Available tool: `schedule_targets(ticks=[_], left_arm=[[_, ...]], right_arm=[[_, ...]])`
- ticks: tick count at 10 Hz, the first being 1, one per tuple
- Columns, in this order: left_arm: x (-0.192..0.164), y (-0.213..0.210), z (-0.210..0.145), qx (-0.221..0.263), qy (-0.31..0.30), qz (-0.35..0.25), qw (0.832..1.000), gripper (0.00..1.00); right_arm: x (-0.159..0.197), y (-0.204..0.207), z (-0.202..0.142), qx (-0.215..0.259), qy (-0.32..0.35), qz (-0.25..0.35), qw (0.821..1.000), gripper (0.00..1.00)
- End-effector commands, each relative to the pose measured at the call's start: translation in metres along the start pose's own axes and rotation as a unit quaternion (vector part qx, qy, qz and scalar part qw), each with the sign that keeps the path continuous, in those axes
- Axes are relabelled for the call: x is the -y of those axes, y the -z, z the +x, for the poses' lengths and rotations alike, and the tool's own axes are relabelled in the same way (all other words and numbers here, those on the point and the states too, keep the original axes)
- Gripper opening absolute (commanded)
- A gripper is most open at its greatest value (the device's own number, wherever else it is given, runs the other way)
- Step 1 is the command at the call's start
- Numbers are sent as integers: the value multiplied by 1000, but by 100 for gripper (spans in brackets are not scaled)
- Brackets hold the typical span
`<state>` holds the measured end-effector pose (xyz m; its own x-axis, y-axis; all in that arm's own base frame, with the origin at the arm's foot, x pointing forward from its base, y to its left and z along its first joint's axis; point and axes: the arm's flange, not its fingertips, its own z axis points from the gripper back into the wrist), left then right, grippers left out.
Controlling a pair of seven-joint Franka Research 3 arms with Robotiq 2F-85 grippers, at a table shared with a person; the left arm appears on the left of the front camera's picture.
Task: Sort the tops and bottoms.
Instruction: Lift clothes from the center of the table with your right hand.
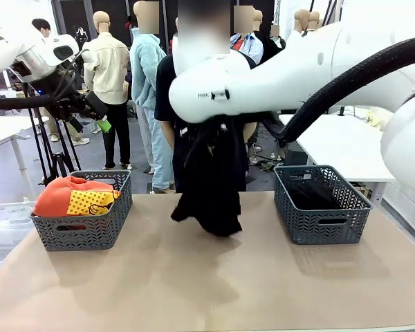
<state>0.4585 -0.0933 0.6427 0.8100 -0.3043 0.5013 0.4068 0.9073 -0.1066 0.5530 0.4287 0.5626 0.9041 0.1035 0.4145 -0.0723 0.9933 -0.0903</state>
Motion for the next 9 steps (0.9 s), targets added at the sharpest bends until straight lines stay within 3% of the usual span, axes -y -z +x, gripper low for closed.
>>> schedule_targets(ticks=[1,3,4,9], left_arm=[[0,-1,-1,2,-1,0,1000,100],[0,-1,-1,2,-1,0,1000,100],[0,-1,-1,2,-1,0,1000,100],[0,-1,-1,2,-1,0,1000,100]], right_arm=[[-14,-25,10,41,-6,-14,999,0],[-17,-49,16,71,-8,-15,997,0],[-9,-38,7,40,-9,1,999,0],[-9,-38,7,40,-9,1,999,0]])
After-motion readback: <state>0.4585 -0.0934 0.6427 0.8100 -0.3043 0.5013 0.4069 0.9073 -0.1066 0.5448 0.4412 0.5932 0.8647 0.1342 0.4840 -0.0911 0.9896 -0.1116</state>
